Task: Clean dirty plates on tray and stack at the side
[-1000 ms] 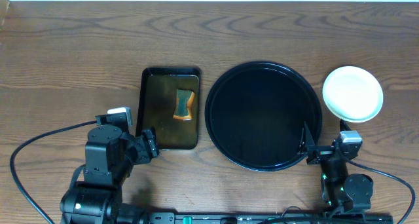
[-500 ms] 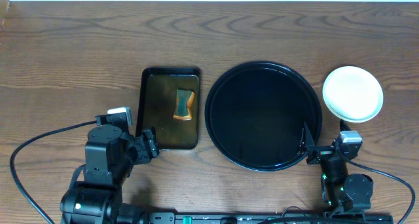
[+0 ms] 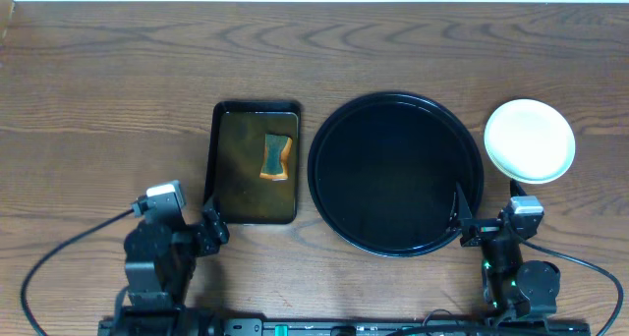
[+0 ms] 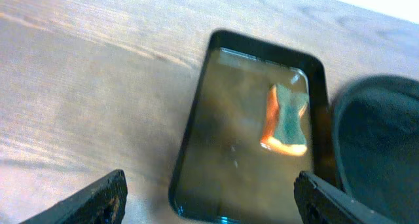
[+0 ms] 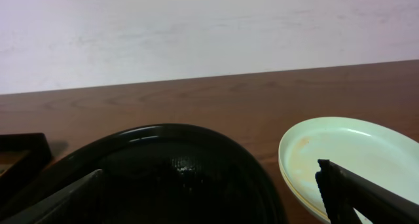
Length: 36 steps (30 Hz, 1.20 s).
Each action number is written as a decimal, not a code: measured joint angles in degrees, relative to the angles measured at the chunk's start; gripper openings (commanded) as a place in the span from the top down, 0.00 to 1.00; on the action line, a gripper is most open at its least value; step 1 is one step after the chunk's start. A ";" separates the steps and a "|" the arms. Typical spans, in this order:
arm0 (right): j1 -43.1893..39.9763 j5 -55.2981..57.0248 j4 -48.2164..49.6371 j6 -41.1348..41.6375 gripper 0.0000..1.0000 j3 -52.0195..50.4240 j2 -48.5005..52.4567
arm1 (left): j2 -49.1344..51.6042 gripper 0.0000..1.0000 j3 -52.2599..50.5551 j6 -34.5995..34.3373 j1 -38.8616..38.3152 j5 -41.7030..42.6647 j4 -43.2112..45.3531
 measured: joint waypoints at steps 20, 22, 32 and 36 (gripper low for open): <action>0.20 -0.02 0.04 -0.02 0.01 0.00 0.00 | -18.01 0.18 -24.13 9.92 0.96 1.66 33.27; 0.20 -0.02 0.07 0.00 0.01 0.00 -0.02 | -17.94 0.18 -24.13 10.95 0.96 1.55 31.93; 0.20 0.00 0.04 0.00 0.01 0.00 0.00 | -18.01 0.18 -24.11 13.73 0.96 1.55 31.89; 0.20 -0.02 0.04 -0.02 0.01 0.00 0.00 | -18.01 0.18 -24.11 13.75 0.96 1.55 31.89</action>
